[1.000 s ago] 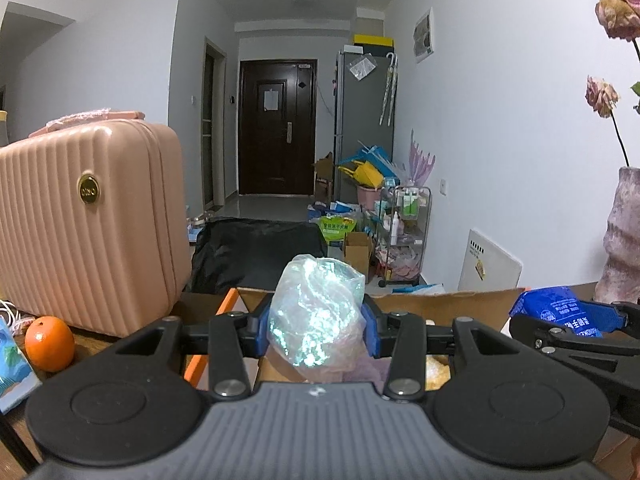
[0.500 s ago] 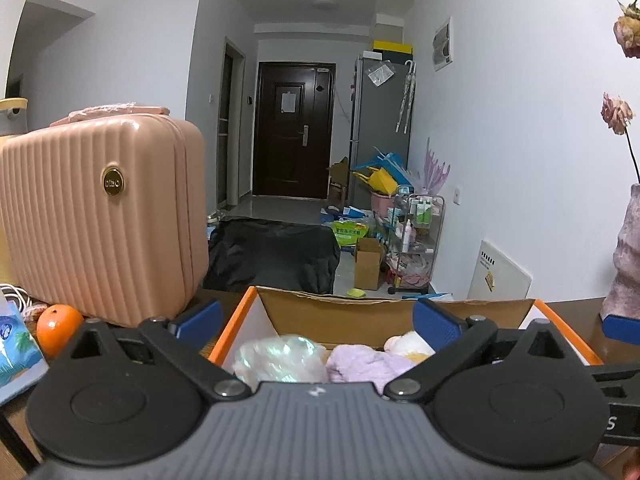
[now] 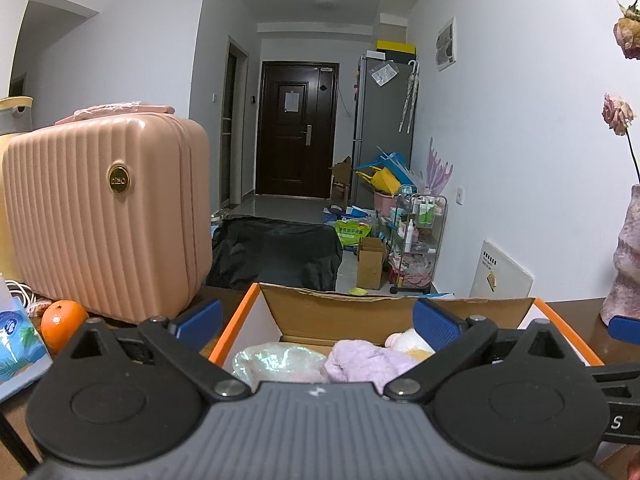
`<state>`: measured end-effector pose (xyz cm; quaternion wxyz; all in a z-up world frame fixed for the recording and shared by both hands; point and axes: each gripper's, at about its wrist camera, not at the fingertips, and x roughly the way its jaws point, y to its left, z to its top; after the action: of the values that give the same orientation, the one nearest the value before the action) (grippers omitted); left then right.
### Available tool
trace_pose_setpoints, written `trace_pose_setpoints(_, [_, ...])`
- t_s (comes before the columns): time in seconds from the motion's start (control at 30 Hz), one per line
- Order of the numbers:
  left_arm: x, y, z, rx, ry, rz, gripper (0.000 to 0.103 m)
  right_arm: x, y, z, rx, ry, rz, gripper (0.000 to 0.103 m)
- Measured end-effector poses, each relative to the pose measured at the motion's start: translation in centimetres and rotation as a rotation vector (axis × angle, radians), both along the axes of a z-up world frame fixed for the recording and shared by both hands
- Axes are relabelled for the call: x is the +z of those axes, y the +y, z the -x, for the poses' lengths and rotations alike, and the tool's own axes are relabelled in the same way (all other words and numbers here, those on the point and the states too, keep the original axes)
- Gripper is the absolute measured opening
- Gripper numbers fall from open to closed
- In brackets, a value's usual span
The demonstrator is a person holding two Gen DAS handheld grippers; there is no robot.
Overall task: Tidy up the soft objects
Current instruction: 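Open both grippers to drop the handkerchief pack and plastic bag into the box, then withdraw both grippers toward the pink scrunchie and white round sponge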
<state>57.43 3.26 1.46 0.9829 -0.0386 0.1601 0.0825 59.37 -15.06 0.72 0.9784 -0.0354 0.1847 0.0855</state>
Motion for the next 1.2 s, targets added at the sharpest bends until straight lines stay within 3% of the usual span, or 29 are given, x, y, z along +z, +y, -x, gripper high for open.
trace_pose_setpoints(1.2, [-1.0, -0.8, 11.5, -0.012, 0.049, 0.0, 0.103, -0.3, -3.5, 11.7, -0.006, -0.043, 0.02, 0.103])
